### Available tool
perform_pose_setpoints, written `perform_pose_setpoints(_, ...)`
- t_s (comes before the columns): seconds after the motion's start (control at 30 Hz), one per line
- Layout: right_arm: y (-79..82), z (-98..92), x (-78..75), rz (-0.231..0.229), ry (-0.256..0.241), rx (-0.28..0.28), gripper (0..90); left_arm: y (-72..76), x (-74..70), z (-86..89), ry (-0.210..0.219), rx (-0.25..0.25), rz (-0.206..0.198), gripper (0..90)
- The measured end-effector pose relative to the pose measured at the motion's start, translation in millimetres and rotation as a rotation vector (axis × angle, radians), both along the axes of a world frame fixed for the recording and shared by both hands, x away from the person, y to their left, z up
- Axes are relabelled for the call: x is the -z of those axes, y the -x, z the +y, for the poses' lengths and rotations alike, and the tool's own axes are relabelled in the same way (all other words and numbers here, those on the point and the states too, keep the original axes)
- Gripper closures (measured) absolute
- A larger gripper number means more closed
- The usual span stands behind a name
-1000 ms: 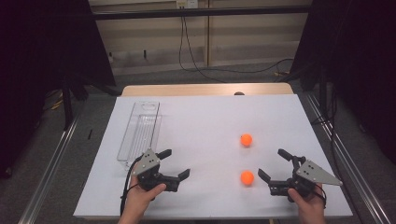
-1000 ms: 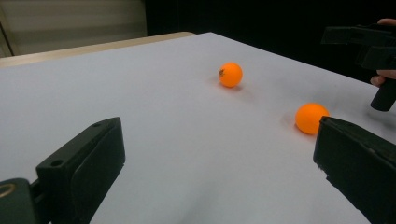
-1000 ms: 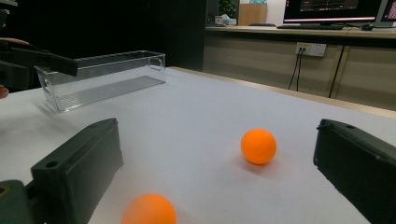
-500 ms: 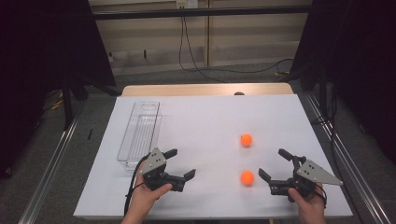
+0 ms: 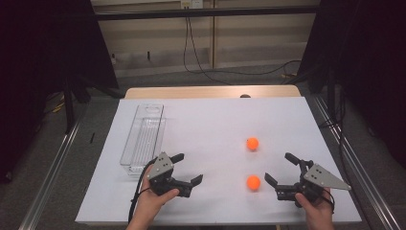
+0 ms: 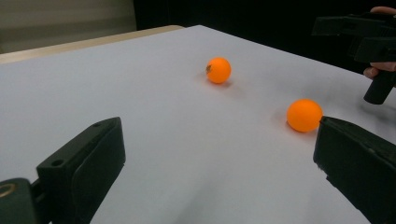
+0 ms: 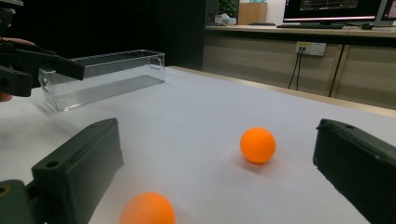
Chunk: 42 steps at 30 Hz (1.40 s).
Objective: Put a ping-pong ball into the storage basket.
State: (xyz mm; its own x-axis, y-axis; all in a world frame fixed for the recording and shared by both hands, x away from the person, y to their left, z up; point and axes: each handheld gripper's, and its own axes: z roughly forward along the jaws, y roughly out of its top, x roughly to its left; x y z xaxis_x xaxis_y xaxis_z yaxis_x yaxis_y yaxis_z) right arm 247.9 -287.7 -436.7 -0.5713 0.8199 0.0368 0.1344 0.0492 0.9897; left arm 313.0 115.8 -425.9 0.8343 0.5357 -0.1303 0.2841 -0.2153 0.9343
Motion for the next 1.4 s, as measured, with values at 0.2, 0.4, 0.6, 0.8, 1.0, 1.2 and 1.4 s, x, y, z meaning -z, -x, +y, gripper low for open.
perform_pose_setpoints(0.2, 1.5, -3.3, -0.3, 0.0, -0.005, 0.009, 1.0, -3.5, 1.6, -9.3, 0.0, 0.011, 0.008, 2.4)
perform_pose_setpoints(0.4, 1.5, -5.9, -0.6, 0.001, -0.014, 0.022, 1.0, -5.9, 2.3, -20.7, -0.008, 0.03, 0.015, 2.5)
perform_pose_setpoints(0.6, 2.2, -5.7, -0.1, 0.0, -0.005, 0.014, 1.0, -6.4, 2.1, -25.7, -0.013, 0.038, 0.012, 2.5)
perform_pose_setpoints(0.8, 5.5, -6.8, 0.0, 0.0, -0.002, 0.018, 1.0, -8.1, 2.3, -29.4, -0.007, 0.05, 0.013, 2.5)
perform_pose_setpoints(1.0, 5.6, -7.9, -0.4, 0.002, -0.012, 0.025, 1.0, -9.2, 3.2, -32.1, -0.009, 0.058, 0.019, 2.5)
perform_pose_setpoints(1.2, 4.9, -6.3, 0.2, 0.001, 0.0, 0.016, 1.0, -9.2, 3.4, -35.2, -0.014, 0.055, 0.016, 2.6)
perform_pose_setpoints(1.4, 5.3, -6.2, -0.2, 0.0, -0.003, 0.016, 1.0, -9.9, 3.8, -37.5, -0.02, 0.066, 0.022, 2.6)
